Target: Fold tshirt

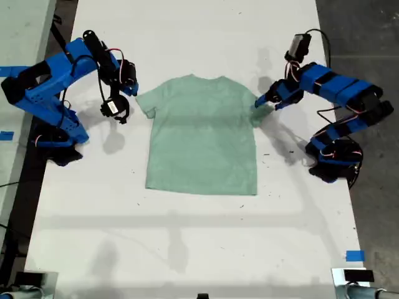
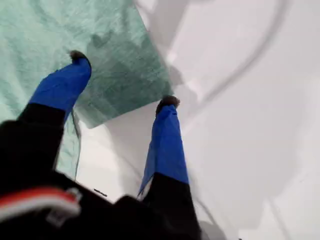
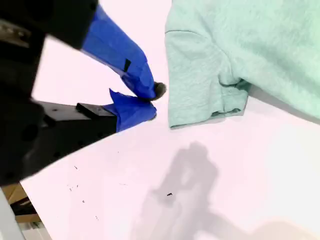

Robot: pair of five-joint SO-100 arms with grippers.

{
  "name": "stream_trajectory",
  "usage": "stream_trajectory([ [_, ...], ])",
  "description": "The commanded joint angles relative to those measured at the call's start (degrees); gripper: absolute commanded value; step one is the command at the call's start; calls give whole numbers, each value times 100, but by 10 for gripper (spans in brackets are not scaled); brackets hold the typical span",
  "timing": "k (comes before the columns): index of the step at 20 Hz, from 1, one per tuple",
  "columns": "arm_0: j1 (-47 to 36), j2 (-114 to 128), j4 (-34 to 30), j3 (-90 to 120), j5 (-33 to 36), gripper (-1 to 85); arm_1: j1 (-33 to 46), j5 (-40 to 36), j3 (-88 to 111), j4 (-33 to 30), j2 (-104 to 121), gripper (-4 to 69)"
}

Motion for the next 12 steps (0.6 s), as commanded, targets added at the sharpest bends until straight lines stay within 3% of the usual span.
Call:
stream_trajectory([
  [1,-35,9,-35,-176,53,0,-35,-53,-88,-396,-352,263],
  [5,-35,9,-53,-97,62,0,-167,-18,-404,-448,-1002,217],
  [8,-35,9,-44,-79,62,0,-167,-18,-624,-334,-1222,27],
  [12,18,26,-53,-35,53,0,-316,9,-1037,53,-1222,-10],
])
